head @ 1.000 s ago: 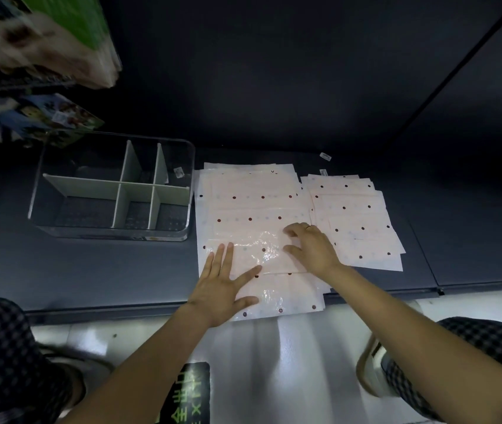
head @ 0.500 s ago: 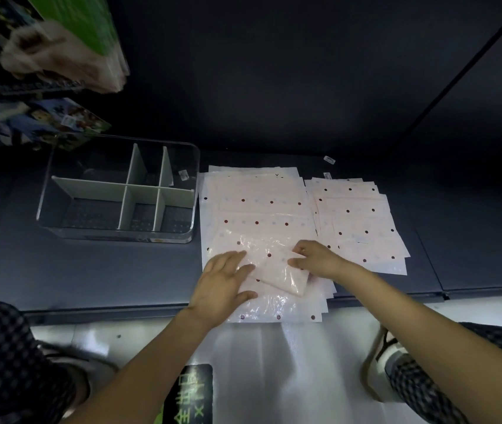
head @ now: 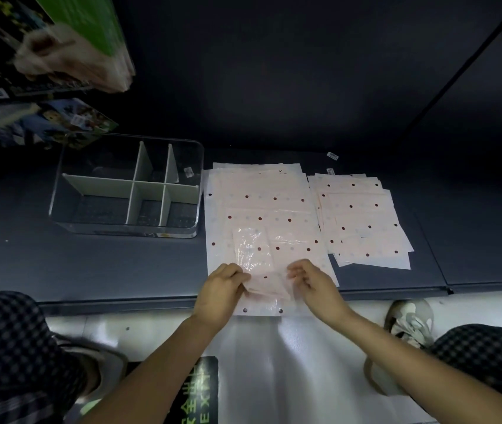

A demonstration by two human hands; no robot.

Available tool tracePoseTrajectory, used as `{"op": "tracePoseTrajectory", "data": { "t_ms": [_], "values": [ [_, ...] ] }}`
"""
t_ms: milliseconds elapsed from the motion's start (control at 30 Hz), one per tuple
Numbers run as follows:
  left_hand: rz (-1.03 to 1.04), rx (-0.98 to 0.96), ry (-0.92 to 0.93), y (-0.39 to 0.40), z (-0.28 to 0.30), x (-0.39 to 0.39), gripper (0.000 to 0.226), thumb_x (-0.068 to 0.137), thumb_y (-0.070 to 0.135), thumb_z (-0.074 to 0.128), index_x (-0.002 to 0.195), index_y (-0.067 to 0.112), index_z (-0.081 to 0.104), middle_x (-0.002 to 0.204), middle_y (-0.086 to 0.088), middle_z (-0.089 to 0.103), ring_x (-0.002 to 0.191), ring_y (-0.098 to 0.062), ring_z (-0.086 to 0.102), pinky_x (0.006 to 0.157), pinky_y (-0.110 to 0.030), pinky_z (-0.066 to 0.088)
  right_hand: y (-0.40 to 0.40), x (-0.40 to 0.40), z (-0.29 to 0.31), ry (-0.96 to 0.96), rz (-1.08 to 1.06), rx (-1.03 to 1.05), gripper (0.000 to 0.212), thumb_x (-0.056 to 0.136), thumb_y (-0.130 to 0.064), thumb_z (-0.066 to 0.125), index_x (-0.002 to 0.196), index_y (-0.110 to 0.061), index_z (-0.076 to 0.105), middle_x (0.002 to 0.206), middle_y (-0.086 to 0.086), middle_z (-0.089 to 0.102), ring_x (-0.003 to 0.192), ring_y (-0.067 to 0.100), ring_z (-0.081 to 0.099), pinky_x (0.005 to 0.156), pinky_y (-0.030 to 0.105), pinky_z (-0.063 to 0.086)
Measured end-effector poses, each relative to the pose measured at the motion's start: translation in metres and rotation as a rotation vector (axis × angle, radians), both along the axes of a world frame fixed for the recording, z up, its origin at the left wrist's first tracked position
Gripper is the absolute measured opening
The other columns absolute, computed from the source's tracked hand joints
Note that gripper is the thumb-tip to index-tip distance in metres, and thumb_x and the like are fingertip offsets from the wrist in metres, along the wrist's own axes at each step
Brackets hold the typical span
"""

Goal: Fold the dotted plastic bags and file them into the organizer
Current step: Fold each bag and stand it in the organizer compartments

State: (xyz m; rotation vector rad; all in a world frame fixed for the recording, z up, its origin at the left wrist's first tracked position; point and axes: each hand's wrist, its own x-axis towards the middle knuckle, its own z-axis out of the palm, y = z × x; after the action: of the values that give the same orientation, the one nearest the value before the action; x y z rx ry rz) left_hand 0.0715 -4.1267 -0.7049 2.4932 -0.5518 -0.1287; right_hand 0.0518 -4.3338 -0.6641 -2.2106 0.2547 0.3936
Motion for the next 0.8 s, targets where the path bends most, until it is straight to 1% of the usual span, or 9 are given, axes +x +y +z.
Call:
{"op": "tracePoseTrajectory", "data": {
  "t_ms": [67,133,233,333,467,567,633,733,800],
  "values": [
    [0.077,-0.050,0.070,-0.002,-0.003,0.003,0.022,0.092,0.010,0.056,0.110,0.010,0.069,0.107,-0.001,0.064,0.104,-0.018,0.054,0.080,-0.022,0.043,-0.006,0.007,-0.001,-0.014,0.305,-0.100,0.051,0.086,0.005,0.049,0.129,-0.021,0.048,0.122,-0.011,0.050,0.110,0.009,0.040,0.092,0.011,0.033],
    [0.129,-0.078,0.118,-0.004,-0.004,0.006,0.021,0.095,0.018,0.054,0.106,0.010,0.069,0.104,-0.001,0.064,0.102,-0.018,0.053,0.080,-0.025,0.043,-0.004,0.015,-0.009,0.037,0.430,-0.088,0.055,0.084,-0.005,0.061,0.132,-0.026,0.046,0.120,-0.016,0.049,0.109,0.007,0.035,0.094,0.014,0.031],
    [0.251,-0.118,0.230,-0.006,-0.005,0.011,0.023,0.094,0.026,0.056,0.090,0.006,0.066,0.083,-0.002,0.061,0.089,-0.022,0.053,0.072,-0.032,0.043,0.015,0.026,-0.018,0.012,0.230,-0.041,0.012,0.084,-0.021,0.068,0.093,-0.024,0.060,0.083,-0.011,0.054,0.083,0.007,0.044,0.068,0.008,0.034],
    [0.425,-0.235,0.324,-0.008,-0.001,0.016,0.011,0.090,0.023,0.063,0.092,0.012,0.061,0.072,0.005,0.055,0.076,-0.019,0.052,0.067,-0.030,0.044,0.024,0.043,-0.024,-0.001,0.014,-0.029,0.038,0.088,-0.022,0.064,0.059,-0.023,0.040,0.059,-0.009,0.045,0.057,0.005,0.040,0.052,0.011,0.031],
    [0.511,-0.315,0.391,-0.011,-0.001,0.020,0.019,0.088,0.021,0.065,0.105,0.017,0.056,0.077,0.005,0.065,0.081,-0.018,0.060,0.069,-0.029,0.047,0.031,0.056,-0.023,0.123,-0.076,-0.038,0.022,0.089,-0.022,0.062,0.069,-0.015,0.057,0.070,-0.001,0.058,0.075,0.014,0.053,0.061,0.017,0.036],
    [0.540,-0.302,0.333,-0.013,0.001,0.021,0.028,0.088,0.022,0.065,0.112,0.017,0.052,0.087,0.003,0.061,0.091,-0.020,0.057,0.069,-0.029,0.041,0.033,0.061,-0.024,0.160,-0.130,-0.025,0.026,0.087,-0.018,0.064,0.063,-0.010,0.059,0.080,0.006,0.062,0.096,0.021,0.061,0.069,0.020,0.035],
    [0.403,-0.170,0.095,-0.011,0.003,0.016,0.033,0.085,0.019,0.068,0.114,0.011,0.056,0.102,-0.004,0.058,0.099,-0.024,0.053,0.075,-0.032,0.044,0.033,0.064,-0.023,0.171,-0.151,-0.024,0.029,0.086,-0.015,0.065,0.060,-0.005,0.059,0.088,0.012,0.067,0.102,0.021,0.061,0.070,0.020,0.035],
    [-0.034,0.061,-0.189,-0.012,-0.002,-0.001,0.043,0.082,0.024,0.071,0.120,0.007,0.060,0.125,-0.015,0.059,0.116,-0.035,0.055,0.095,-0.045,0.047,0.033,0.065,-0.023,0.172,-0.166,-0.015,0.043,0.085,-0.014,0.066,0.047,-0.016,0.047,0.063,0.001,0.053,0.071,0.017,0.053,0.061,0.022,0.035],
    [-0.219,0.292,-0.107,-0.013,-0.009,-0.011,0.066,0.096,0.044,0.045,0.147,0.009,0.025,0.156,-0.012,0.015,0.145,-0.027,0.014,0.119,-0.042,0.012,0.033,0.065,-0.023,0.175,-0.166,-0.008,0.042,0.085,-0.015,0.066,0.048,-0.018,0.048,0.066,-0.001,0.052,0.074,0.016,0.051,0.065,0.022,0.037]
  ]
}}
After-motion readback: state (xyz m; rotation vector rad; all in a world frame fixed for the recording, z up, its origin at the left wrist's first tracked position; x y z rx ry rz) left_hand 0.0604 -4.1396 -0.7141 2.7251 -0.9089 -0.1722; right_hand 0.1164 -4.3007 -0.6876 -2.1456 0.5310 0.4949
